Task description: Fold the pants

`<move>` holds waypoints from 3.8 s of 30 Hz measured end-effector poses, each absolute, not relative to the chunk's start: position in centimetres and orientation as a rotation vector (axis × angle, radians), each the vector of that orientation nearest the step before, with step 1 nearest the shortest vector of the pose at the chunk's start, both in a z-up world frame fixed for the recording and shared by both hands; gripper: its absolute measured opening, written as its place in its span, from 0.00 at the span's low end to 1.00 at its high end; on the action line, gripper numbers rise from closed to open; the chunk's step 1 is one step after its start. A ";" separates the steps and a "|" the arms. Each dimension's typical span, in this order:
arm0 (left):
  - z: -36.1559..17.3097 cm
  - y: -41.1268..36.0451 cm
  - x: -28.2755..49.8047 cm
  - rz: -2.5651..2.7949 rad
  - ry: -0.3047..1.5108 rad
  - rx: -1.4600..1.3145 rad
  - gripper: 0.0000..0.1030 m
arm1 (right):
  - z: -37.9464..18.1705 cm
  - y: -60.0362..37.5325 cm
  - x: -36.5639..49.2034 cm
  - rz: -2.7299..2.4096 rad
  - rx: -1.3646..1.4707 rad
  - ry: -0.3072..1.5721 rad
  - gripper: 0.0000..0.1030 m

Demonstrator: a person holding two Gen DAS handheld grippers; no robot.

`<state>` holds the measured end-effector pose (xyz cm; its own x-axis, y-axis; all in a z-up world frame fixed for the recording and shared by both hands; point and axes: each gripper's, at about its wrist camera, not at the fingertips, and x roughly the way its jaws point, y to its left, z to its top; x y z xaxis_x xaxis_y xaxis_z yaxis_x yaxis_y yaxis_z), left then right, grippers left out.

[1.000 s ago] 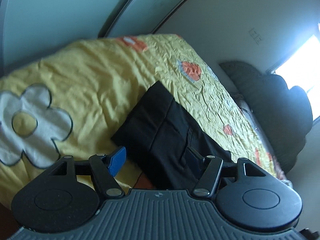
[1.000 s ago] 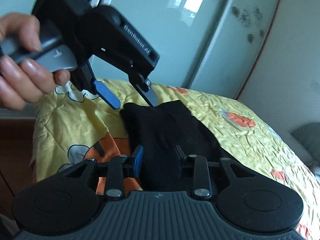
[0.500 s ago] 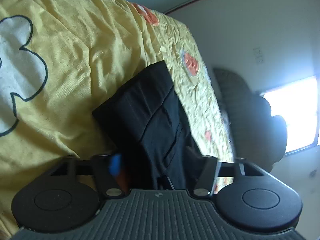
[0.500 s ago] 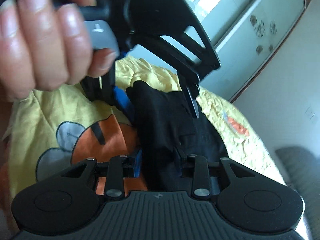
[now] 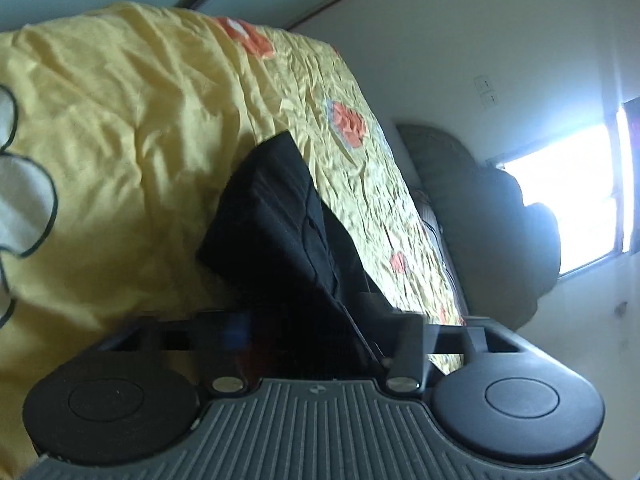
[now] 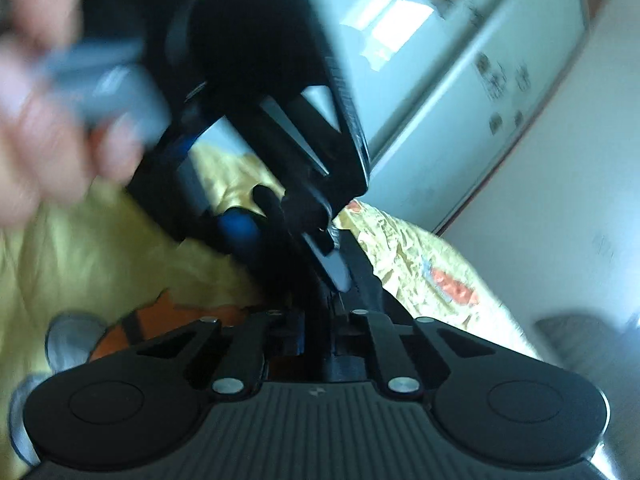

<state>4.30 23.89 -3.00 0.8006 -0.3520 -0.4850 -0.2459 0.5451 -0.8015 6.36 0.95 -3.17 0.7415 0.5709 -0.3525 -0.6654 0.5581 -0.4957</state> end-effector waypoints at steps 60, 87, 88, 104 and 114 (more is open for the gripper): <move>7.0 1.8 3.9 -0.157 0.393 -0.321 0.22 | 3.0 -16.7 7.9 0.677 0.189 0.314 0.11; 5.1 -13.9 5.3 -0.402 0.417 -0.104 0.33 | -0.4 -29.8 5.0 0.431 0.425 0.297 0.11; 4.7 -14.4 5.4 -0.407 0.420 -0.099 0.33 | -0.6 -30.0 5.0 0.419 0.425 0.301 0.11; 0.7 -21.3 6.2 -0.477 0.465 0.000 0.33 | -4.7 -35.4 4.9 0.302 0.527 0.376 0.11; -0.2 -22.3 7.1 -0.470 0.472 -0.020 0.35 | -6.2 -36.7 5.8 0.313 0.589 0.392 0.11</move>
